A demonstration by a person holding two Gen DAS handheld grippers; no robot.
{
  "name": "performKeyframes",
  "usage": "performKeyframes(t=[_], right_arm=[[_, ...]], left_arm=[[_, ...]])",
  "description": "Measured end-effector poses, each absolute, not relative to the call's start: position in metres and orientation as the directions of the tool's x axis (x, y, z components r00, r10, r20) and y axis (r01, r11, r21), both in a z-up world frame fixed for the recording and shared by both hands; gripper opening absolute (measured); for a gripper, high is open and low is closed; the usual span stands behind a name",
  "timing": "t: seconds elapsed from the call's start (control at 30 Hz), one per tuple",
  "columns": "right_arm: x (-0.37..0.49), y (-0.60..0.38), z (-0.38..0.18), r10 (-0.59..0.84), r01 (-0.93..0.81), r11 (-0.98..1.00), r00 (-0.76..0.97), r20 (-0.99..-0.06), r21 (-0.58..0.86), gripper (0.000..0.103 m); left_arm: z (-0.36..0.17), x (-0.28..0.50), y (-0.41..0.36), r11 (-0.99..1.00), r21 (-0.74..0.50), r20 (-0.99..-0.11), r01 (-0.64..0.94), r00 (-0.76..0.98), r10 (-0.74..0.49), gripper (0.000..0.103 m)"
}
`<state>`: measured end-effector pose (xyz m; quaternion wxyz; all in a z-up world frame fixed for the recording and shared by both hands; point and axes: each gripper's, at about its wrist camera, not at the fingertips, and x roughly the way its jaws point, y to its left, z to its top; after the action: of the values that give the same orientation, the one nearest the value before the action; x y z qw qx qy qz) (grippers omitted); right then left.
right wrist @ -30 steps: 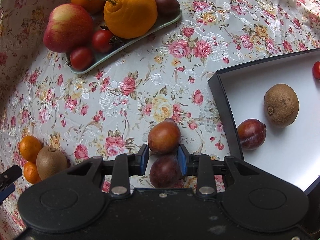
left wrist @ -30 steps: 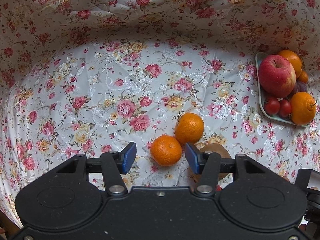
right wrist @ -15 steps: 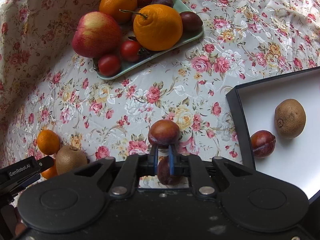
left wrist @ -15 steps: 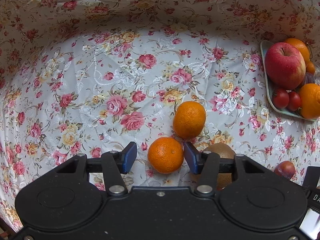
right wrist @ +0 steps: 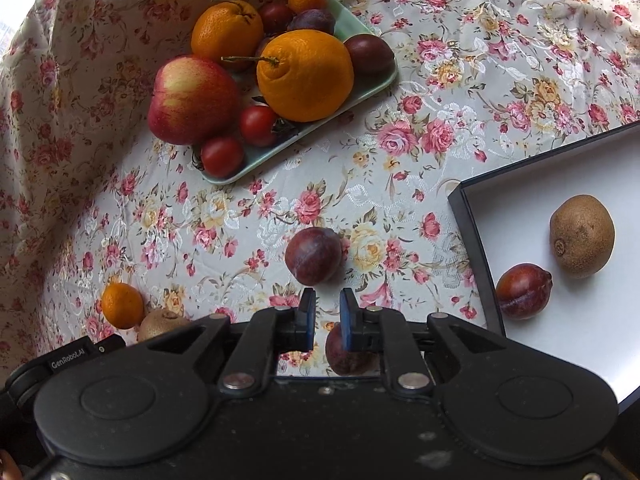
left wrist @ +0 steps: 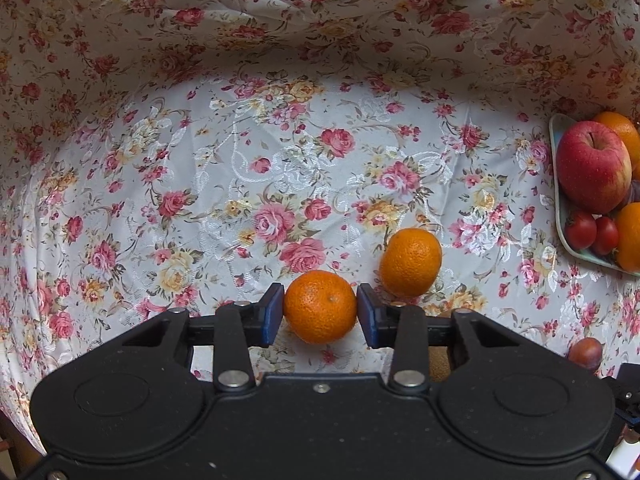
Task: Organize fruits
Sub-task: 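Grasp a tangerine with the left tool while the right tool grasps a dark plum, then carry the tangerine and the dark plum over the white box with both tools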
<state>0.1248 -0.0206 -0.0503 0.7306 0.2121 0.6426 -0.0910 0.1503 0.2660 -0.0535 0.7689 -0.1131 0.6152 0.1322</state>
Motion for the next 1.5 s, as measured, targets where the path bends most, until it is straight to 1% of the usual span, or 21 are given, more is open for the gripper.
performKeyframes(t=[0.13, 0.27, 0.47, 0.63, 0.67, 0.7, 0.77, 0.9, 1.03, 1.23, 1.43, 1.5], right_arm=[[0.125, -0.035, -0.048, 0.136, 0.442, 0.874, 0.174, -0.975, 0.200, 0.016], [0.126, -0.036, -0.051, 0.130, 0.456, 0.866, 0.185, -0.974, 0.203, 0.017], [0.129, -0.027, -0.050, 0.158, 0.464, 0.848, 0.238, -0.958, 0.255, 0.017], [0.134, -0.020, -0.057, 0.127, 0.496, 0.835, 0.247, -0.961, 0.237, 0.018], [0.136, -0.019, -0.061, 0.117, 0.509, 0.831, 0.234, -0.965, 0.224, 0.019], [0.136, -0.019, -0.065, 0.108, 0.520, 0.827, 0.228, -0.968, 0.215, 0.025], [0.138, -0.017, -0.070, 0.113, 0.537, 0.815, 0.220, -0.969, 0.218, 0.031], [0.140, -0.010, -0.078, 0.139, 0.555, 0.799, 0.206, -0.969, 0.232, 0.034], [0.141, 0.004, -0.087, 0.126, 0.549, 0.810, 0.182, -0.975, 0.207, 0.036], [0.139, 0.028, -0.086, 0.051, 0.484, 0.864, 0.189, -0.981, 0.138, 0.035], [0.136, 0.032, -0.073, 0.133, 0.446, 0.867, 0.224, -0.966, 0.223, 0.035], [0.136, 0.032, -0.064, 0.134, 0.424, 0.875, 0.248, -0.959, 0.232, 0.035]], left_arm=[[-0.043, 0.147, 0.274, 0.926, -0.006, -0.972, -0.377, 0.221, 0.084, 0.048], [-0.039, 0.146, 0.282, 0.913, -0.042, -0.971, -0.407, 0.233, 0.059, 0.048], [-0.033, 0.142, 0.282, 0.920, -0.060, -0.968, -0.388, 0.248, 0.042, 0.048], [-0.032, 0.137, 0.286, 0.926, -0.062, -0.965, -0.371, 0.258, 0.039, 0.048], [-0.033, 0.136, 0.287, 0.928, -0.061, -0.965, -0.369, 0.259, 0.040, 0.048], [-0.033, 0.135, 0.288, 0.929, -0.058, -0.965, -0.367, 0.259, 0.042, 0.048], [-0.034, 0.132, 0.291, 0.930, -0.051, -0.965, -0.363, 0.258, 0.048, 0.048], [-0.036, 0.127, 0.299, 0.929, -0.050, -0.966, -0.367, 0.254, 0.049, 0.048], [-0.036, 0.122, 0.307, 0.925, -0.053, -0.965, -0.375, 0.256, 0.049, 0.048], [-0.025, 0.116, 0.315, 0.915, -0.072, -0.960, -0.397, 0.278, 0.045, 0.048], [-0.010, 0.113, 0.303, 0.924, -0.051, -0.950, -0.379, 0.305, 0.072, 0.048], [-0.006, 0.113, 0.294, 0.930, -0.051, -0.947, -0.363, 0.314, 0.071, 0.048]])
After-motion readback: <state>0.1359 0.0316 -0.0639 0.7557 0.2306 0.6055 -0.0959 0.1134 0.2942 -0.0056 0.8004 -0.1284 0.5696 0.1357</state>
